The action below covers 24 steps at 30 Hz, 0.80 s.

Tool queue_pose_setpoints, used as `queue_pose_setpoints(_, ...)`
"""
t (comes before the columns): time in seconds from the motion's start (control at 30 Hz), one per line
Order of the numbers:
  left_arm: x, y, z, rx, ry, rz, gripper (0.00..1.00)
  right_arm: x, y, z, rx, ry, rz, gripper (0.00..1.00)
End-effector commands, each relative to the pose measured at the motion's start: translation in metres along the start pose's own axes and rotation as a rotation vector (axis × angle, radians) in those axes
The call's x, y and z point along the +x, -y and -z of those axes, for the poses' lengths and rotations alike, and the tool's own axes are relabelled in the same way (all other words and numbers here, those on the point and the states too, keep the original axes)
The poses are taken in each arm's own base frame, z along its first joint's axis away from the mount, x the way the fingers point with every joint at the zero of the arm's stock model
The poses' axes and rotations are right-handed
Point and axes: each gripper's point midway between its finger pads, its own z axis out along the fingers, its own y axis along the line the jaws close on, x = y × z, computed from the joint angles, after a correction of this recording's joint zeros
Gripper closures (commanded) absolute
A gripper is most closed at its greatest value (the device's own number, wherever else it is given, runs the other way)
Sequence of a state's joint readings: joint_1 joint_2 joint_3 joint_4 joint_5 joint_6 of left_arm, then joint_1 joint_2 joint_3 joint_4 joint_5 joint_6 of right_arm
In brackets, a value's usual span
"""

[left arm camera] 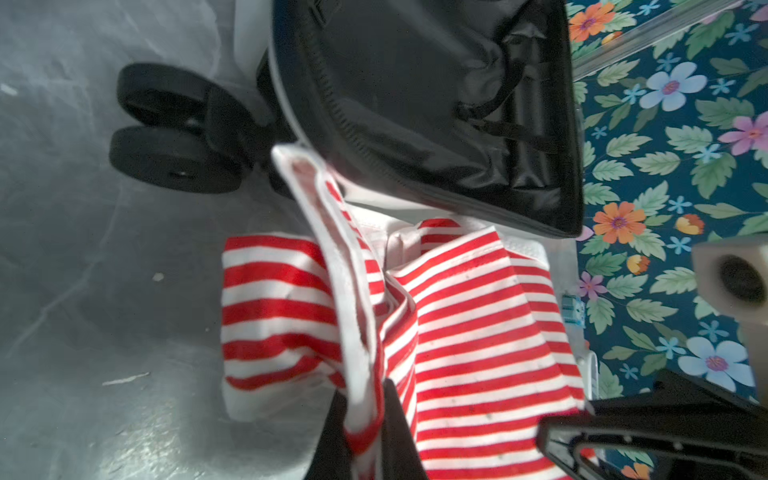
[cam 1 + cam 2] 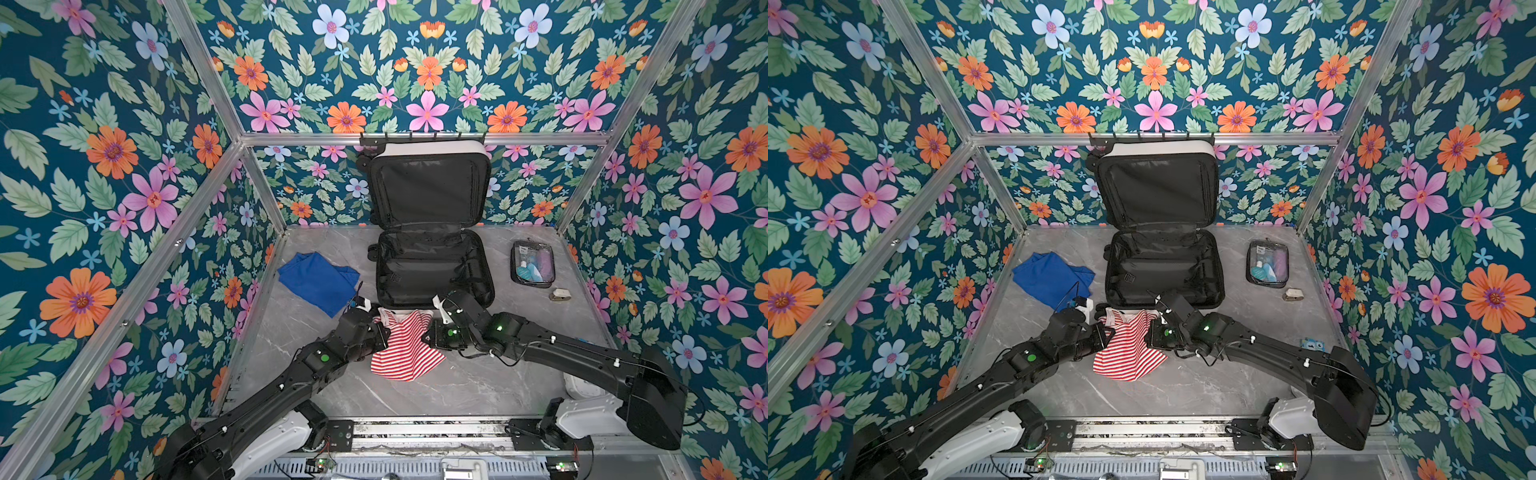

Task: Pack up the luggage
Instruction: 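Grasp the striped shirt edges with the left and right grippers, then lift the striped shirt with both grippers and lower it into the suitcase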

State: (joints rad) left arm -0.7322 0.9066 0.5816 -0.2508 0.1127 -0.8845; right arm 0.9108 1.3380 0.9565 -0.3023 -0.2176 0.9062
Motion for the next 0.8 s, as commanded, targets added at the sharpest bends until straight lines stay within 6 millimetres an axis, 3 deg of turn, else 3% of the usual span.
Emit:
queue_pose_setpoints(0.0,-0.014,0.024,0.01,0.04,0.006,-0.068,1.0,-0.008,-0.013,0.017,-0.021,0.03,0.04,1.0)
queue_pose_setpoints(0.2,-0.067,0.077,0.018,0.056,0.087,-0.181,1.0,-0.052,-0.037,0.06,-0.028,0.156,0.11,1.0)
queue_pose_setpoints(0.4,-0.126,0.13,0.001,0.039,0.149,-0.325,1.0,-0.116,-0.038,0.1,-0.081,0.287,0.085,1.0)
queue_pose_setpoints(0.53,-0.156,0.142,-0.034,0.002,0.143,-0.37,1.0,-0.153,-0.028,0.111,-0.089,0.337,0.066,1.0)
queue_pose_setpoints(0.77,-0.187,0.13,-0.101,-0.045,0.121,-0.373,1.0,-0.197,0.008,0.088,-0.029,0.348,0.051,1.0)
